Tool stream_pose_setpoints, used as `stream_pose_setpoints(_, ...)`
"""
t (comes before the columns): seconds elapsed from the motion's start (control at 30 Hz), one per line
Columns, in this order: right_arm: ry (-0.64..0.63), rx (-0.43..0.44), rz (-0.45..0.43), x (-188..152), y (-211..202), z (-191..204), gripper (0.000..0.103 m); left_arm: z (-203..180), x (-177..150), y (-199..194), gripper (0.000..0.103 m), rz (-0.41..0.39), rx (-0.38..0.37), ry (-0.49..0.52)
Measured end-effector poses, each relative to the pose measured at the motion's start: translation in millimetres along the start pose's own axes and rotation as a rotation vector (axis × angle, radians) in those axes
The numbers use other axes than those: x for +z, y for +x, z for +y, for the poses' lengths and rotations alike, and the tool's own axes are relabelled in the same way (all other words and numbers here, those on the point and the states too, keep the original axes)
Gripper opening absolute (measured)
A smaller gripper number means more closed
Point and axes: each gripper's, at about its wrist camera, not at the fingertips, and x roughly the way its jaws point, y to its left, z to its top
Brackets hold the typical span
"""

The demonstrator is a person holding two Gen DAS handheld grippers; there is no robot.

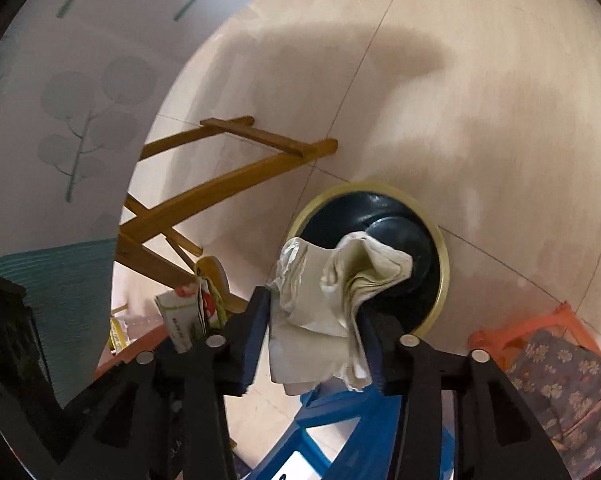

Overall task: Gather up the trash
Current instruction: 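Open both grippers over the black trash bin, dropping wrapper and tissue, then swing both tools back over the table toward the remaining trash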

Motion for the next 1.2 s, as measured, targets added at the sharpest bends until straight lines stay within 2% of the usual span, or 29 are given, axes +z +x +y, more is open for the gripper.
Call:
stream_pose_setpoints(0.13, 0.016, -0.002, 0.019, 1, 4, 5, 0.058, -3, 4, 4, 0.042, 0.023, 0.02, -0.007)
stream_pose_setpoints(0.2, 0.021, -0.002, 0.021, 3, 4, 4, 0.061, -3, 6, 5, 0.059, 0.019, 0.023, -0.013)
stream_pose_setpoints(0.27, 0.021, -0.007, 0.018, 3, 6, 4, 0.061, -1, 5, 6, 0.064, 0.012, 0.023, -0.017)
stream_pose_setpoints(0.5, 0.005, -0.035, -0.01, 2, 1, 3, 0.061, 5, 4, 3, 0.065, 0.026, 0.013, -0.043)
stream_pose_setpoints(0.77, -0.037, -0.132, -0.029, -5, -6, 4, 0.061, 8, -2, -5, 0.065, 0.038, 0.007, -0.041)
stream_pose_setpoints(1.0, -0.108, -0.265, -0.012, -15, -24, 15, 0.061, 7, -9, -23, 0.065, 0.042, 0.0, -0.026)
stream_pose_setpoints(1.13, -0.045, -0.365, 0.034, -23, -45, 17, 0.061, 2, -14, -39, 0.065, 0.053, -0.01, -0.012)
stream_pose_setpoints(1.2, -0.018, -0.383, 0.031, -27, -62, 18, 0.061, -1, -17, -50, 0.065, 0.061, -0.032, -0.001)
